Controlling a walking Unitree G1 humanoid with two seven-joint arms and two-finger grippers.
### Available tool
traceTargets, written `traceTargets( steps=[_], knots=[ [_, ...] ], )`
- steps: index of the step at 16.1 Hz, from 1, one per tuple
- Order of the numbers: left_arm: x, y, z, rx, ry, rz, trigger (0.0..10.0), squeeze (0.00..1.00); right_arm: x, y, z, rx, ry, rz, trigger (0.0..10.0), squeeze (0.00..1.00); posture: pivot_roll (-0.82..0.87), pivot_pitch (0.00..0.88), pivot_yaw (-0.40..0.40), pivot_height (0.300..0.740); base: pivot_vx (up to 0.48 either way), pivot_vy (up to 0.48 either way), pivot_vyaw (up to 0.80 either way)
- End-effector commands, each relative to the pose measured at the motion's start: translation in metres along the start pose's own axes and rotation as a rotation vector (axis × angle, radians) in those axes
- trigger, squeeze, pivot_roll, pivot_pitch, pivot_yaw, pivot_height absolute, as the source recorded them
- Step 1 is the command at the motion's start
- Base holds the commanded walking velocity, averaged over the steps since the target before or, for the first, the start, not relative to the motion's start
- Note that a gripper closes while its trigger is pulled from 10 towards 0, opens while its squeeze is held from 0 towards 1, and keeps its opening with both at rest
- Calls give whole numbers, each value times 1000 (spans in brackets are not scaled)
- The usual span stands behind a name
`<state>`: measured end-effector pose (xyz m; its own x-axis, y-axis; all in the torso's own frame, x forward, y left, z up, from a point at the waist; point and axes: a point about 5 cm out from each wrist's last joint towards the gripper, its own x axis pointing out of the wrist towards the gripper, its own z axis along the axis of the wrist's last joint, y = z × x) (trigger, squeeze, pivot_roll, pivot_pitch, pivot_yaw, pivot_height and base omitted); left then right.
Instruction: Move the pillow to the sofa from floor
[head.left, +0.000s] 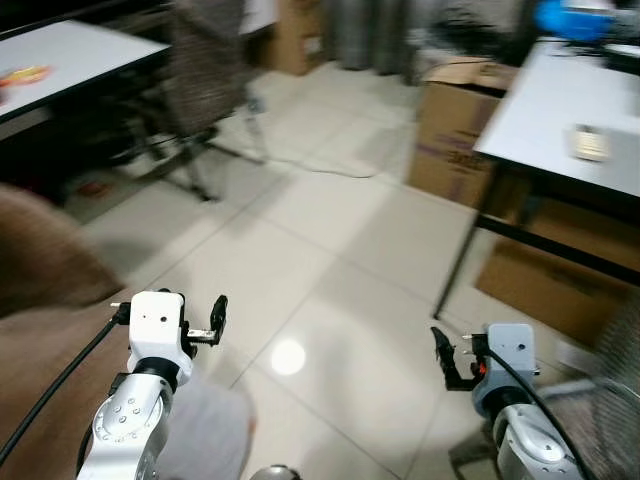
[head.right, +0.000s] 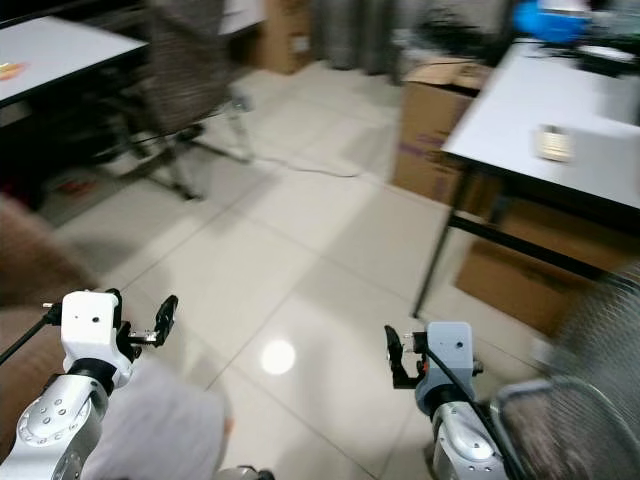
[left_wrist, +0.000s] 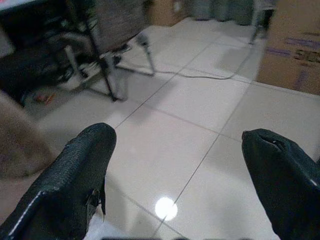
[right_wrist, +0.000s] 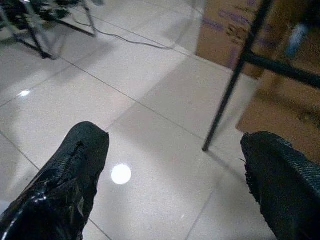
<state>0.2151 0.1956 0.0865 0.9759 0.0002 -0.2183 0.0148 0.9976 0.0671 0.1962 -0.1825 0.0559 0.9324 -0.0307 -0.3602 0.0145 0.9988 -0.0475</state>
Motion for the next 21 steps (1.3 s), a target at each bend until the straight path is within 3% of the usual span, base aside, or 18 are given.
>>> traceTargets(
  steps=[1, 6, 10, 14, 17, 18, 21],
  knots=[
    [1, 4, -2, -33, 19, 29, 10000, 0, 2, 4, 6, 3, -35, 26, 10000, 1000, -112, 0, 66, 740, 0, 0, 800],
    [0, -3, -9, -53, 97, 28, 10000, 0, 13, 8, 14, -18, -61, 67, 10000, 1000, -96, 0, 35, 740, 0, 0, 800],
    [-4, -6, 1, 26, -7, 35, 10000, 0, 25, 9, 20, -58, -69, 82, 10000, 1000, -70, 0, -5, 740, 0, 0, 800],
    [-7, -3, 1, 28, 27, 80, 10000, 0, 29, 13, 20, -82, -67, 83, 10000, 1000, -53, 7, -7, 740, 0, 0, 800],
    [-8, 3, 2, 63, -8, 110, 10000, 0, 31, 12, 21, -47, -68, 63, 10000, 1000, -52, 11, -4, 740, 0, 0, 800],
    [-7, 3, 5, 85, -28, 111, 10000, 0, 31, 14, 24, -115, -93, 89, 10000, 1000, -54, 18, -3, 740, 0, 0, 800],
    [-6, 0, 6, 102, -30, 89, 10000, 0, 32, 14, 30, -113, -140, 80, 10000, 1000, -62, 22, -1, 740, 0, 0, 800]
  ],
)
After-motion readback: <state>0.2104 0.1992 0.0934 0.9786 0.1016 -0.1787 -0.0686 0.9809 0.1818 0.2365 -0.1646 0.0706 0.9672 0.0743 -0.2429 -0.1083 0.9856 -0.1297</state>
